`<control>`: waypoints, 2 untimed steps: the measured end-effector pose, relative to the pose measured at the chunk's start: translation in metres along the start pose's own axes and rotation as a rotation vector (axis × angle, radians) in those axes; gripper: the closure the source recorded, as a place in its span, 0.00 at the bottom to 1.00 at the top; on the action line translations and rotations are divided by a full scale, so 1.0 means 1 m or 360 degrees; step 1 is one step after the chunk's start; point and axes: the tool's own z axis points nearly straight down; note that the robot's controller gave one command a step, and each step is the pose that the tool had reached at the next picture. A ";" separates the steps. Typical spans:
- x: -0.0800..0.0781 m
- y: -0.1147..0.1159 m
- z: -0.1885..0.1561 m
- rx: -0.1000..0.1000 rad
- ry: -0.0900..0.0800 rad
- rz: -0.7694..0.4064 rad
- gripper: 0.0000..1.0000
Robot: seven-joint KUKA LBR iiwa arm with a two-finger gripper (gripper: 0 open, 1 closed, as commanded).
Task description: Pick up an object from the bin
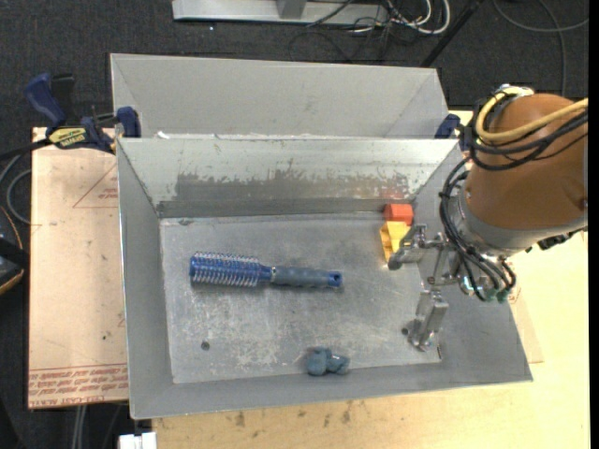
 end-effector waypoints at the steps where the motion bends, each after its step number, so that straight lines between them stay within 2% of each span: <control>1: -0.051 0.066 0.163 -0.0002 -0.0010 -0.0100 0.00; 2: -0.092 0.124 0.050 -0.0006 -0.0027 0.0195 0.00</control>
Offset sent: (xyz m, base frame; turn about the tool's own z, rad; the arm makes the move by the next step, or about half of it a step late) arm 0.0499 0.0640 -0.1596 -0.0598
